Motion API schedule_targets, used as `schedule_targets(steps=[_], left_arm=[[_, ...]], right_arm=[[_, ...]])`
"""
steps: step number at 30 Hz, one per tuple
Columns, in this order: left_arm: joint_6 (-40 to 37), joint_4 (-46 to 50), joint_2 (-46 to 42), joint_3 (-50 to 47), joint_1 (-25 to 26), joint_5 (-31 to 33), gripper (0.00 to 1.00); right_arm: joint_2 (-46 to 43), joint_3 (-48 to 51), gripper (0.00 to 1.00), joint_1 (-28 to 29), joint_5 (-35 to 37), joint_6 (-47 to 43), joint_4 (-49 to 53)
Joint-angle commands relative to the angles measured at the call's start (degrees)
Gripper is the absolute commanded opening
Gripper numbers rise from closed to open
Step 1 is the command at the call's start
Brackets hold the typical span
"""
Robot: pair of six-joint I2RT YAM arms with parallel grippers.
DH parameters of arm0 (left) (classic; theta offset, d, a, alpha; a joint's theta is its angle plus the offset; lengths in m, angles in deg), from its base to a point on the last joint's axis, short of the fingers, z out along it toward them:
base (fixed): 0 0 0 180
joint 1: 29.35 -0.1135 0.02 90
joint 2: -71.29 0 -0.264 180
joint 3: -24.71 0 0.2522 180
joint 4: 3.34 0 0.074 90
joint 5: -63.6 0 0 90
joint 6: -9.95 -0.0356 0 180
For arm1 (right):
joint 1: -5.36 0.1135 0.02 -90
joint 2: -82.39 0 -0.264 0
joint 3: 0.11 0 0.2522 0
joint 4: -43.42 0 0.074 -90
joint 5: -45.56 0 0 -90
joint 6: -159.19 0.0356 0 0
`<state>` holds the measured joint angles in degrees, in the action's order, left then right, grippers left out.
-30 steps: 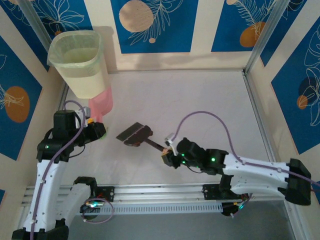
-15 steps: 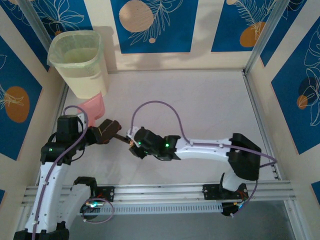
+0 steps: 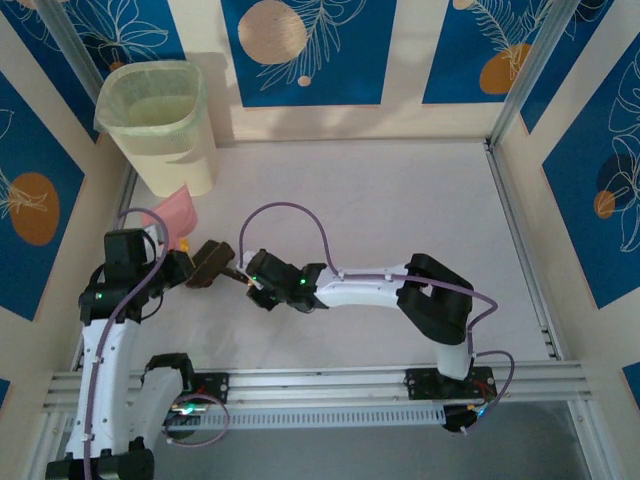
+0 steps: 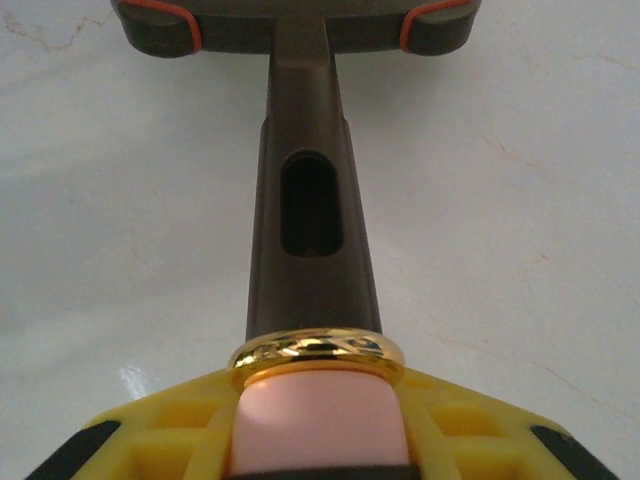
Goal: Sweep away the paper scraps from the table
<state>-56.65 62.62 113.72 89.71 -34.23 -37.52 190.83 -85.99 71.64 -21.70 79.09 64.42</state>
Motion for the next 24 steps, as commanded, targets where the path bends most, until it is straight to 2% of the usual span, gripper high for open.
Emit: schedule_targets(steps=[1, 13, 19, 24], left_arm=[[-1.3, -1.7, -1.0, -0.6, -0.6, -2.2, 0.0], [-2.0, -3.5, -1.3, -1.6, 0.4, -7.7, 0.0], [-2.4, -4.8, -0.1, -2.3, 5.6, -11.1, 0.0], [-2.3, -5.0, 0.7, -2.6, 13.1, -10.6, 0.0]], right_arm=[[-2.4, 2.6, 0.0, -0.6, 2.2, 0.4, -0.5], [-23.2, 23.9, 0.0, -2.5, 9.5, 10.8, 4.8], [-35.1, 31.3, 0.0, -7.6, 11.5, 18.6, 13.2], [-47.3, 35.1, 0.0, -14.2, 6.8, 22.9, 17.8]])
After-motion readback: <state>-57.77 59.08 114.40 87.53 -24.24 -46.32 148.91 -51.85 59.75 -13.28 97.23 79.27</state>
